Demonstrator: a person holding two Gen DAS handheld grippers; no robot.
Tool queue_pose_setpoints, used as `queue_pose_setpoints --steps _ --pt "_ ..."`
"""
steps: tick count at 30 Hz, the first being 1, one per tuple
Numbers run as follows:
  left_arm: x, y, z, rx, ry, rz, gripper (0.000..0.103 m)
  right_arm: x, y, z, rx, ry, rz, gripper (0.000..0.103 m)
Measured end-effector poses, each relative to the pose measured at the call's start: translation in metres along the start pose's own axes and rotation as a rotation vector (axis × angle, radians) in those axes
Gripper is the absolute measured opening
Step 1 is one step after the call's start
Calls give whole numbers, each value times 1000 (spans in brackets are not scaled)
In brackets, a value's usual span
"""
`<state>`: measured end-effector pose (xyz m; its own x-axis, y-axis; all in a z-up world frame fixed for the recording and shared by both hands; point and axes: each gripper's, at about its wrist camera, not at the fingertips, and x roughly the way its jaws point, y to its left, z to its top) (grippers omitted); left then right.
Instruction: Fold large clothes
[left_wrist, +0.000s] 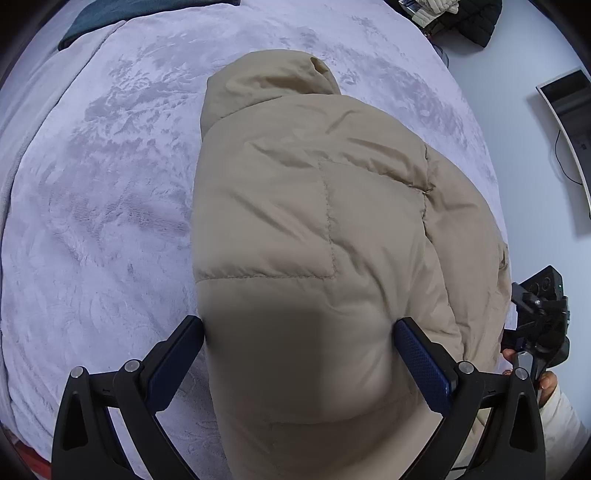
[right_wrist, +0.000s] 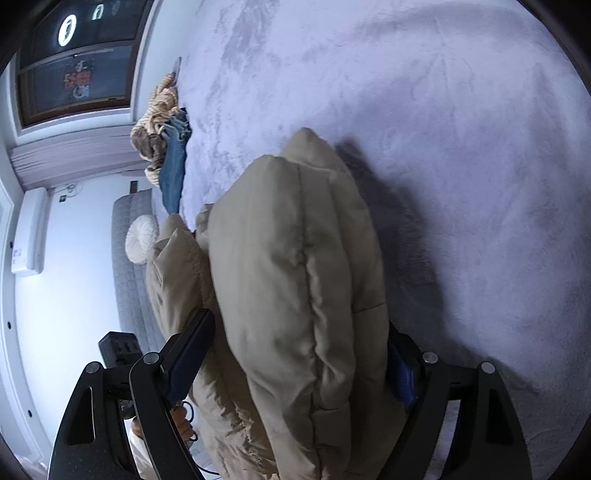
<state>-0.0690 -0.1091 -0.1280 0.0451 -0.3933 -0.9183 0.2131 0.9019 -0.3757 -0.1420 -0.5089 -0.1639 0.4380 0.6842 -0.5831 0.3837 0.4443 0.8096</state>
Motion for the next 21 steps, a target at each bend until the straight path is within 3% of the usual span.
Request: queue_pose_setpoints --steps 4,10,13,16,21 --pt "1 2 -1 -5 4 -15 103 1 22 -3 -61 32 40 103" --pt "-11 27 16 -6 -33 -130 103 29 52 -2 -233 142 -205 103" --pt "3 47 25 -24 -2 -220 103 46 52 1 -273 184 -279 103" --pt "26 60 28 -47 51 -334 103 60 49 5 -279 208 -285 103" --pt "56 77 30 -128 93 -522 103 70 27 18 -231 246 -221 103"
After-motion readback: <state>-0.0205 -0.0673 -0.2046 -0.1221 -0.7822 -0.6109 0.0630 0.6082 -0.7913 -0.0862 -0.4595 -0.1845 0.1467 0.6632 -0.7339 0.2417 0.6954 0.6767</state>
